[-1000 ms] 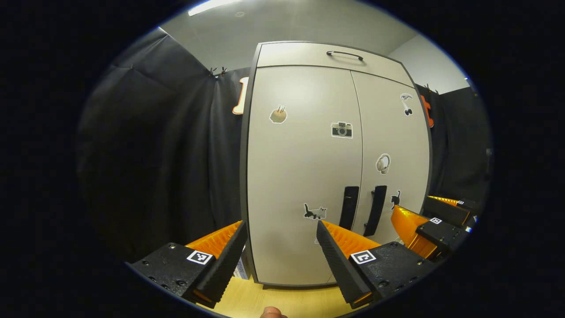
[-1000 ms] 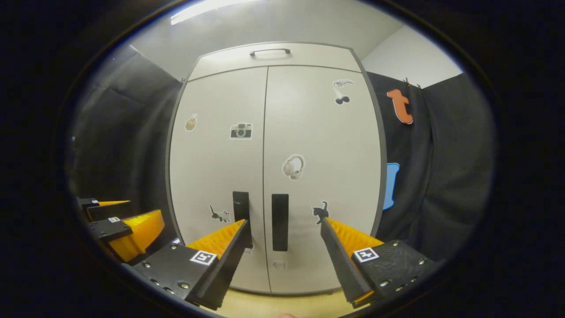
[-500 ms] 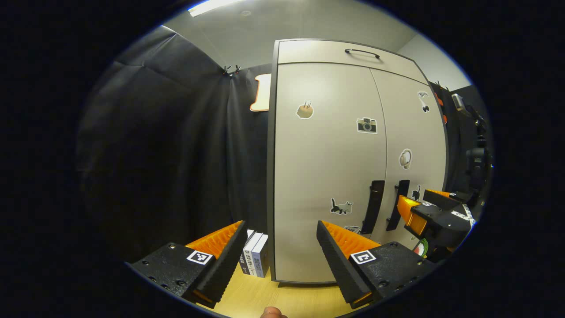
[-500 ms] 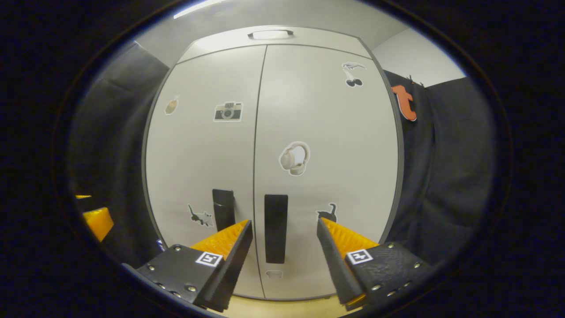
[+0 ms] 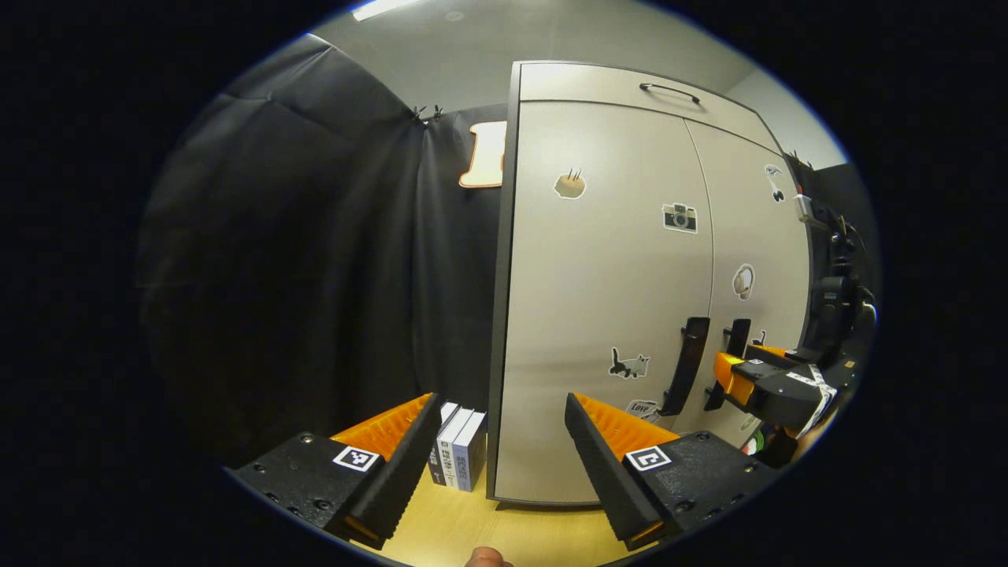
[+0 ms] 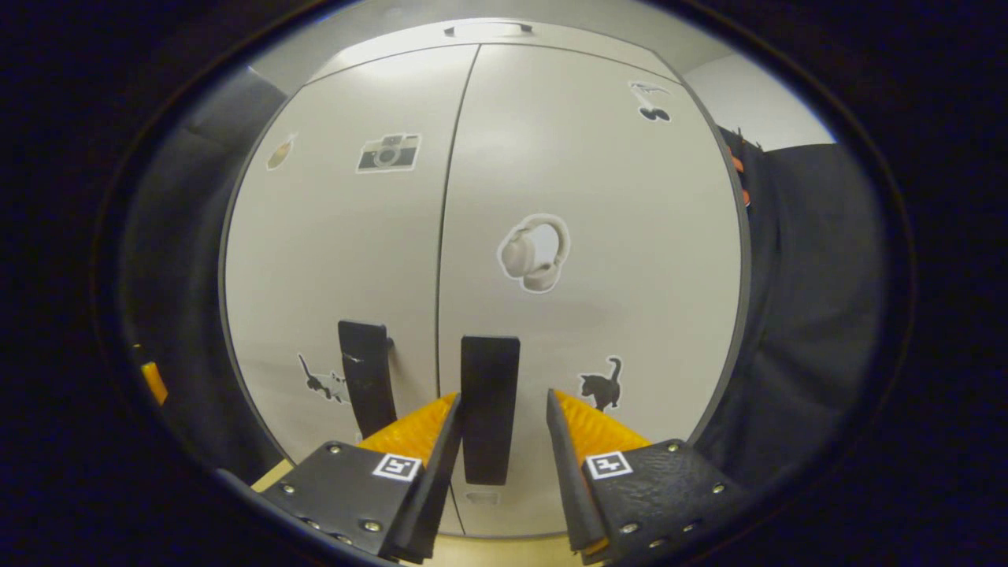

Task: Open the right door of the double-door shoe cabinet with the right hand, and open the left door with the left hand.

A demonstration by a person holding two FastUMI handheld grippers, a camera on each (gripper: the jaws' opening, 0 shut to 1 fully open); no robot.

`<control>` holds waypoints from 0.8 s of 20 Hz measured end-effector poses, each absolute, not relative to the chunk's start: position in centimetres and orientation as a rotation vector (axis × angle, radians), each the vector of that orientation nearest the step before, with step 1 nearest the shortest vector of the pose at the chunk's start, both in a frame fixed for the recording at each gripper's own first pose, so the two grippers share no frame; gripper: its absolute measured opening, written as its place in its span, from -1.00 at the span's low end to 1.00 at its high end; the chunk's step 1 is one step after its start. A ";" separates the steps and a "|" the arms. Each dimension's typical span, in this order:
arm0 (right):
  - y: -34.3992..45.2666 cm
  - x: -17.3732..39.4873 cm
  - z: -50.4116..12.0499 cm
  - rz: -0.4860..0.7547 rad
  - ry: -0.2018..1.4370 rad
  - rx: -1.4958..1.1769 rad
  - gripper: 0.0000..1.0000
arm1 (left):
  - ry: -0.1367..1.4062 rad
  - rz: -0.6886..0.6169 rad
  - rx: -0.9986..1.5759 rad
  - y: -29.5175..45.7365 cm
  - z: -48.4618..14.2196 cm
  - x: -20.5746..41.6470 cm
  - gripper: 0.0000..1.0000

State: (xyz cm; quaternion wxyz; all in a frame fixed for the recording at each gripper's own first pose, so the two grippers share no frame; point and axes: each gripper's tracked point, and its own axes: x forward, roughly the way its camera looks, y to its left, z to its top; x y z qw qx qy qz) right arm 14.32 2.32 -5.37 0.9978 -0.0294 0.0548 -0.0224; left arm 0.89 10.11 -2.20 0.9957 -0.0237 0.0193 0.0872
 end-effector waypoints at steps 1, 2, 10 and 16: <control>2.3 14.5 -5.6 -0.047 0.117 -0.061 0.25 | 0.042 0.169 -0.048 10.0 -2.3 1.0 0.96; 2.3 14.8 -5.8 -0.048 0.123 -0.061 0.22 | 0.044 0.164 -0.049 9.8 -2.4 1.1 0.96; 3.4 15.5 -6.6 -0.036 0.118 -0.069 -0.24 | 0.051 0.145 -0.039 9.1 -2.4 1.7 0.96; 3.5 15.2 -6.6 -0.031 0.130 -0.061 -0.43 | 0.065 0.149 -0.054 9.5 -2.9 1.3 0.96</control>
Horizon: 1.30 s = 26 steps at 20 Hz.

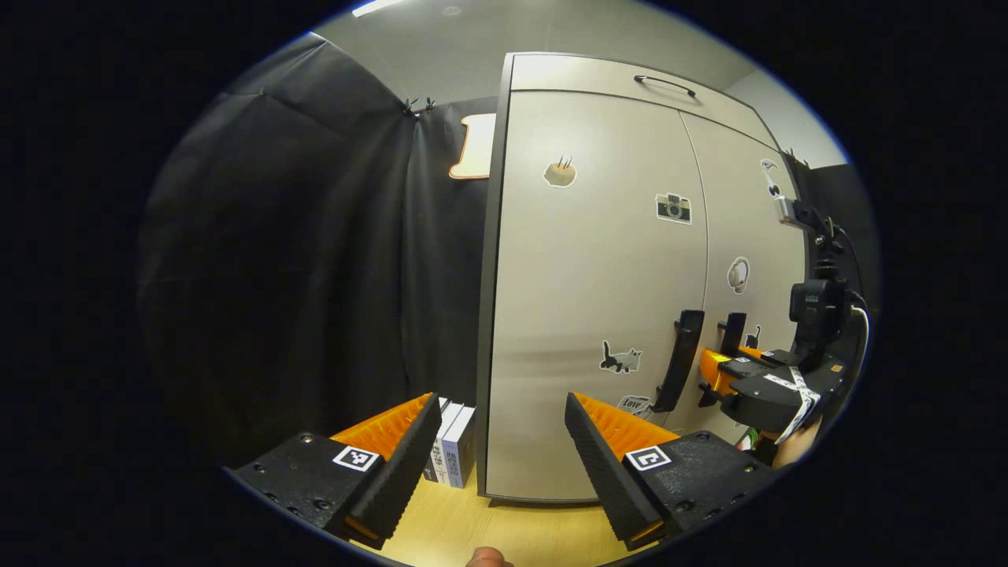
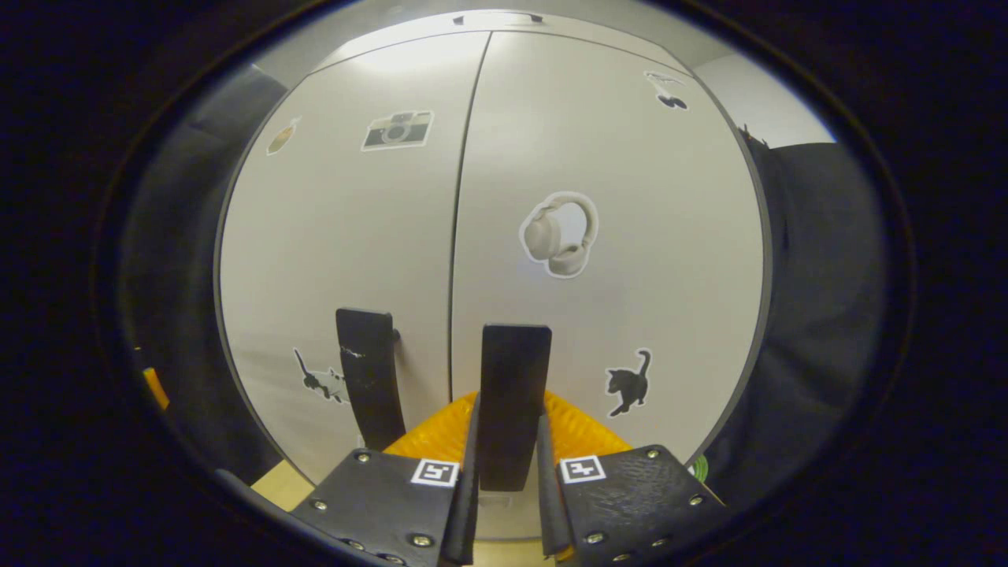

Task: Open the right door of the double-door shoe cabinet with the right hand, and open the left door with the left hand.

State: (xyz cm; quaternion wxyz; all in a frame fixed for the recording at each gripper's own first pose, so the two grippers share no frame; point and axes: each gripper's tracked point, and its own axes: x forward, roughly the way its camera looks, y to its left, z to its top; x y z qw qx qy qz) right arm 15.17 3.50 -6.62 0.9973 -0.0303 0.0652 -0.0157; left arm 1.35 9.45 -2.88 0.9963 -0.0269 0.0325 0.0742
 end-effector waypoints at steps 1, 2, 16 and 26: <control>3.5 15.2 -6.6 -0.031 0.129 -0.063 -0.36 | 0.068 0.149 -0.054 9.5 -3.0 1.2 0.96; 3.6 15.0 -6.7 -0.032 0.123 -0.039 -0.35 | 0.070 0.149 -0.053 9.4 -3.0 1.0 0.96; 3.5 14.5 -6.6 0.022 0.115 -0.024 -0.58 | 0.076 0.146 -0.044 8.7 -2.8 -2.3 0.96; 1.9 9.2 -6.3 0.109 0.127 0.023 -0.59 | 0.062 0.129 -0.044 7.6 -2.7 -3.9 0.96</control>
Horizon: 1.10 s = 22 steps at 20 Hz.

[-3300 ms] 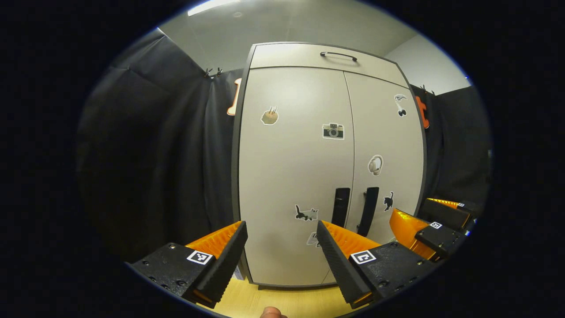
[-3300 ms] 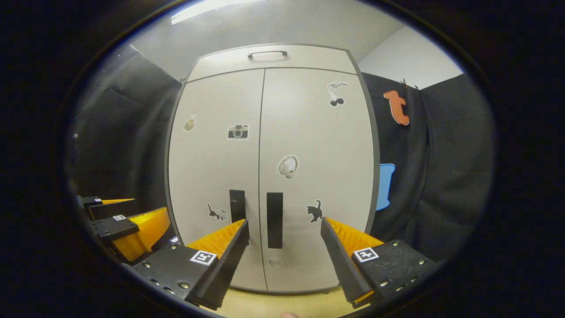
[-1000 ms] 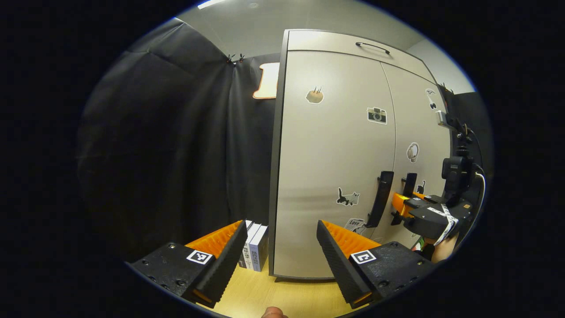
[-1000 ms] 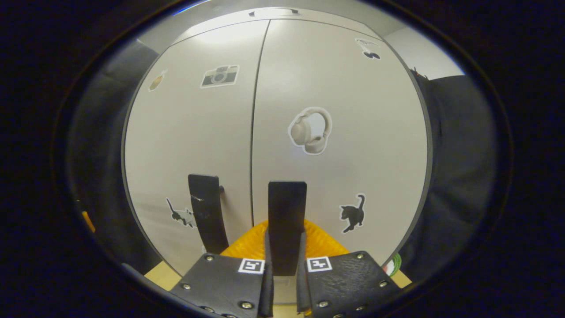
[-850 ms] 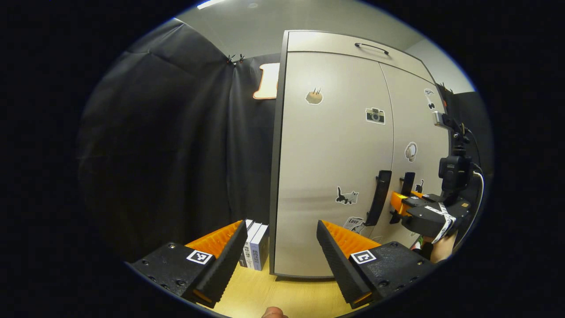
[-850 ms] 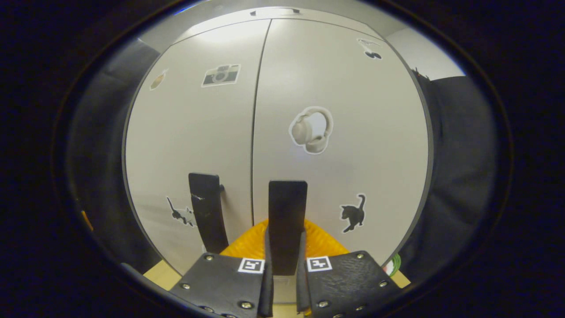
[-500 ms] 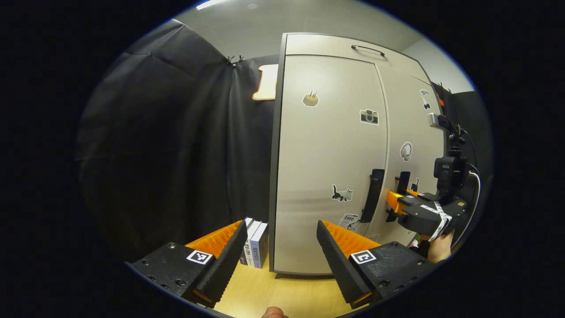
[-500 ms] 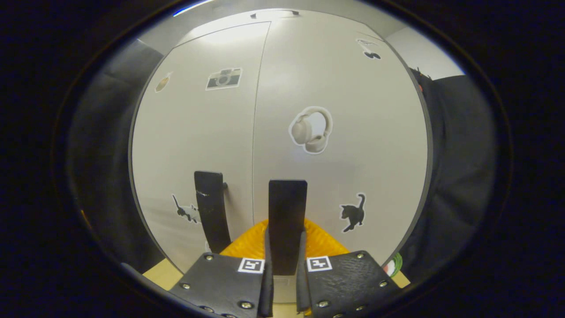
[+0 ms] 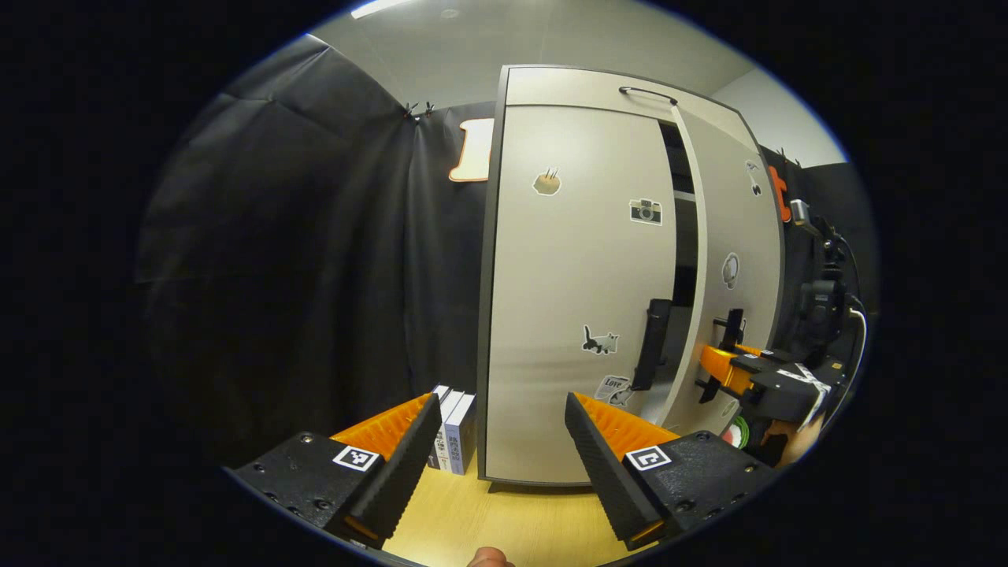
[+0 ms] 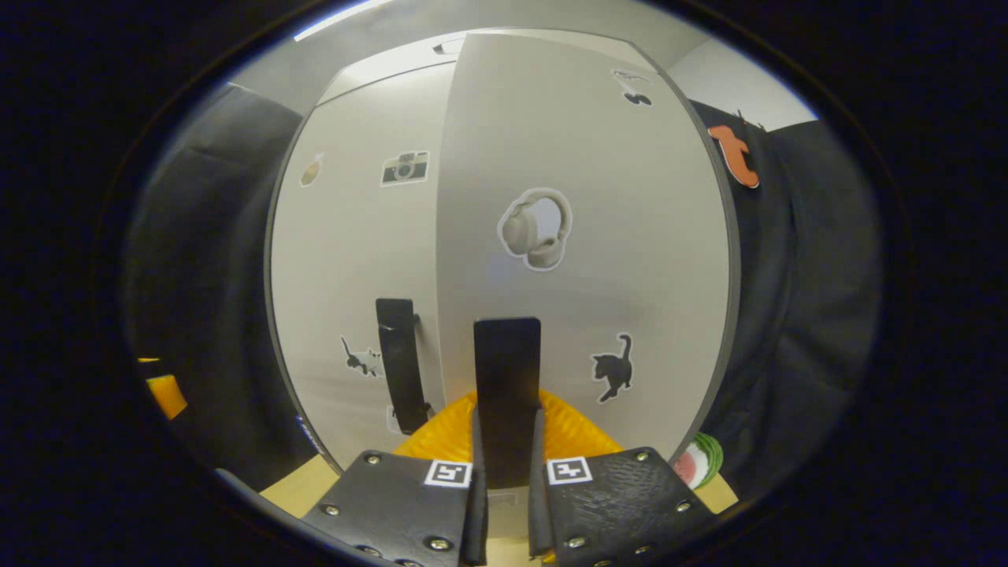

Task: Open the right door of the double-door shoe cabinet with the right hand, and open the left door with the left hand.

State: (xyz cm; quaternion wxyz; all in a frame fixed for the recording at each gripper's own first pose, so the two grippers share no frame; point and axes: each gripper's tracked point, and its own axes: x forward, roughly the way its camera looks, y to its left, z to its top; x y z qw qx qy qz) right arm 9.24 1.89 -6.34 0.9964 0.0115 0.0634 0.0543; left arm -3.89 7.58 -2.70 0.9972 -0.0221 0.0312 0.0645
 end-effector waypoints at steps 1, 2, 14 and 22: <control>1.6 8.5 -6.2 0.126 0.129 0.035 -0.59 | 0.061 0.127 -0.041 7.4 -2.6 -3.7 0.96; 1.2 7.9 -6.3 0.141 0.134 0.046 -0.60 | 0.060 0.124 -0.041 7.1 -2.4 -3.4 0.96; -2.9 2.7 -5.8 0.251 0.136 0.101 -0.51 | 0.073 -0.006 -0.048 1.1 -2.7 -0.2 0.96; -6.8 0.3 -5.7 0.279 0.142 0.125 -0.60 | 0.084 -0.037 -0.038 -0.6 -2.9 1.1 0.96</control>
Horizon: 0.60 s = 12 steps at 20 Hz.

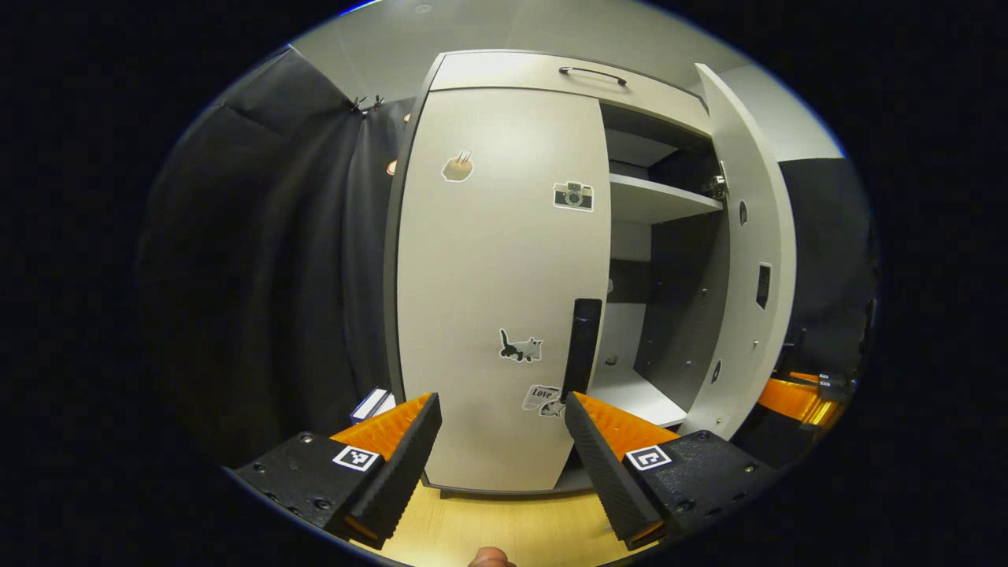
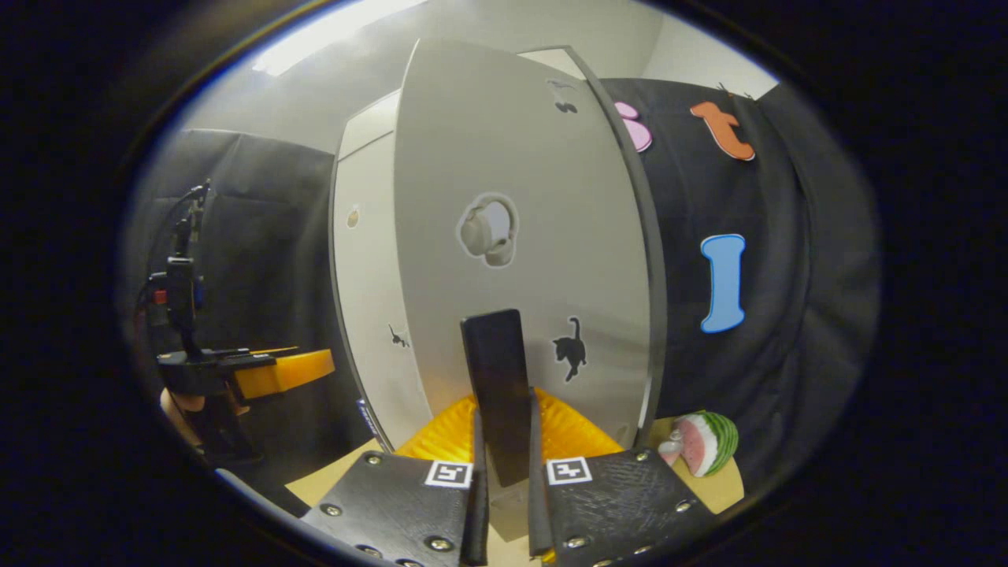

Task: Open the right door of the double-door shoe cabinet with the right hand, and open the left door with the left hand.

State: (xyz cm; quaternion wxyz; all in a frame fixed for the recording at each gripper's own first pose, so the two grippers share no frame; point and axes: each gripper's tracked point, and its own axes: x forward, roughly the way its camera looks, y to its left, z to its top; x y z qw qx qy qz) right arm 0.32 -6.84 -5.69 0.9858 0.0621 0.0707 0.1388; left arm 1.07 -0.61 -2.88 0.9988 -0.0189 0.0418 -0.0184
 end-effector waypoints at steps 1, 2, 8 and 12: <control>-7.4 -0.1 -5.6 0.268 0.142 0.124 -0.60 | 0.085 -0.044 -0.038 -1.0 -3.0 1.3 0.96; -8.0 -0.4 -5.6 0.258 0.141 0.126 -0.60 | 0.087 -0.054 -0.038 -1.6 -3.0 1.6 0.96; -11.6 -1.3 -5.6 0.188 0.140 0.130 -0.61 | 0.095 -0.096 -0.037 -4.1 -3.2 3.1 0.96; -14.6 -2.0 -5.3 0.122 0.137 0.104 -0.81 | 0.092 -0.116 -0.034 -5.6 -3.2 4.2 0.96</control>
